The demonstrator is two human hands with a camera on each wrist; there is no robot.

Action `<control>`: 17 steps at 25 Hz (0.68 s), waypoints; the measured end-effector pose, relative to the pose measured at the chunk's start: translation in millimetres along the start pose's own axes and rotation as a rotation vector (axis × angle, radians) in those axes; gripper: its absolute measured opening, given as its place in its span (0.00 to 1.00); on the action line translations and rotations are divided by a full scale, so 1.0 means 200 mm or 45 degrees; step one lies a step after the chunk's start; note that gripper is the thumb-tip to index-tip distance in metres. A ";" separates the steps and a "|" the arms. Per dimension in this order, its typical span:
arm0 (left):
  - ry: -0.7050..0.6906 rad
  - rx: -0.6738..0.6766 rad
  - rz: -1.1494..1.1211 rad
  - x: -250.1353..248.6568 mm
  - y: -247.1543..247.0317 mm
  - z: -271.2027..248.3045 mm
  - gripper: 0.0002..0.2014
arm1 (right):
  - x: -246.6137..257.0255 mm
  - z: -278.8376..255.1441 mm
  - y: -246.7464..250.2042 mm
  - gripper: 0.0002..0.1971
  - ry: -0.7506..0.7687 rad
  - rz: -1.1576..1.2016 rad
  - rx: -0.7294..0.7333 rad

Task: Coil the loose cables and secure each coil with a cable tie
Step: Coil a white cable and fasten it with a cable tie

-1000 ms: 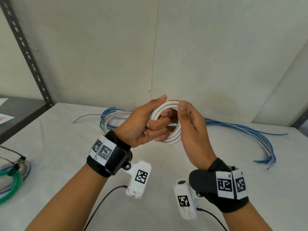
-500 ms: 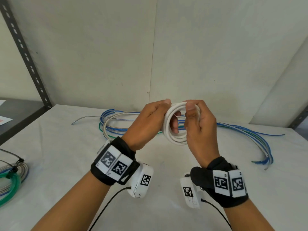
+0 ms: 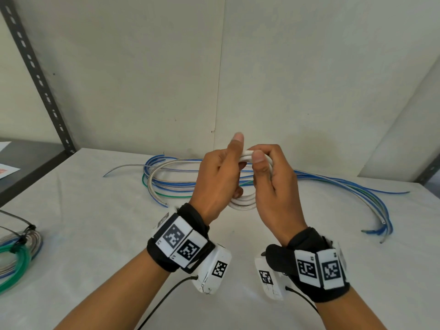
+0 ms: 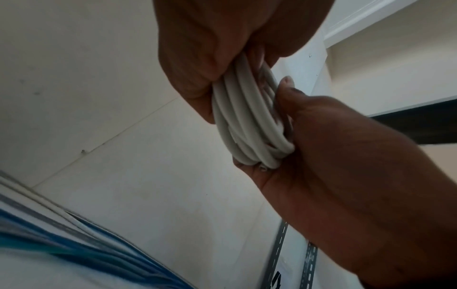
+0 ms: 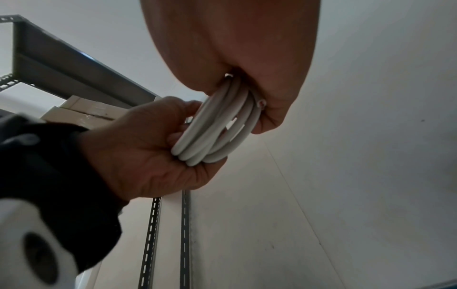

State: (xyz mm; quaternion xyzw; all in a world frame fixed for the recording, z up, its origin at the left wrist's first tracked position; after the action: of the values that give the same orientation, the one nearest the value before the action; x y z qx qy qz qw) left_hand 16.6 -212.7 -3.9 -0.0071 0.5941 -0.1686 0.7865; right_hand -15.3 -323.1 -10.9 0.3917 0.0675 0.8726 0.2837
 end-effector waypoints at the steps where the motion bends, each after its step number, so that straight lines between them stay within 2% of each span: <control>1: 0.009 -0.027 -0.018 0.01 0.01 0.01 0.28 | 0.01 0.00 -0.01 0.15 0.002 -0.007 -0.006; 4: -0.054 -0.077 0.018 0.02 0.04 0.02 0.23 | -0.01 -0.01 -0.03 0.17 -0.019 -0.016 0.014; 7: -0.167 -0.124 0.185 0.01 0.08 0.04 0.19 | -0.05 -0.01 -0.03 0.23 -0.044 -0.129 0.131; 11: -0.131 -0.174 0.096 0.01 0.12 0.07 0.18 | -0.07 -0.01 -0.04 0.26 -0.134 -0.101 0.200; 14: -0.174 -0.270 0.165 0.01 0.17 0.10 0.20 | -0.06 0.01 0.01 0.19 0.017 -0.363 0.118; 17: -0.194 -0.361 0.186 0.00 0.23 0.13 0.21 | -0.05 0.02 0.06 0.10 0.046 -0.341 0.122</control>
State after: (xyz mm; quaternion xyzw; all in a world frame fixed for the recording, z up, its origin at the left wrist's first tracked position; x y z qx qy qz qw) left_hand 51.8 -174.1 -5.7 -0.0876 0.5496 -0.0244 0.8305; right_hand -13.3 -339.2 -10.1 0.3764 0.1659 0.8297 0.3774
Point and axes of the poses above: each hand's wrist, its own z-axis towards the middle knuckle, its own y-axis out of the back of the hand, x = y × z, the point moved 3 cm from there along z, towards the middle knuckle, and after that the axes turned 7 degrees about -z, right-handed, at the moved point
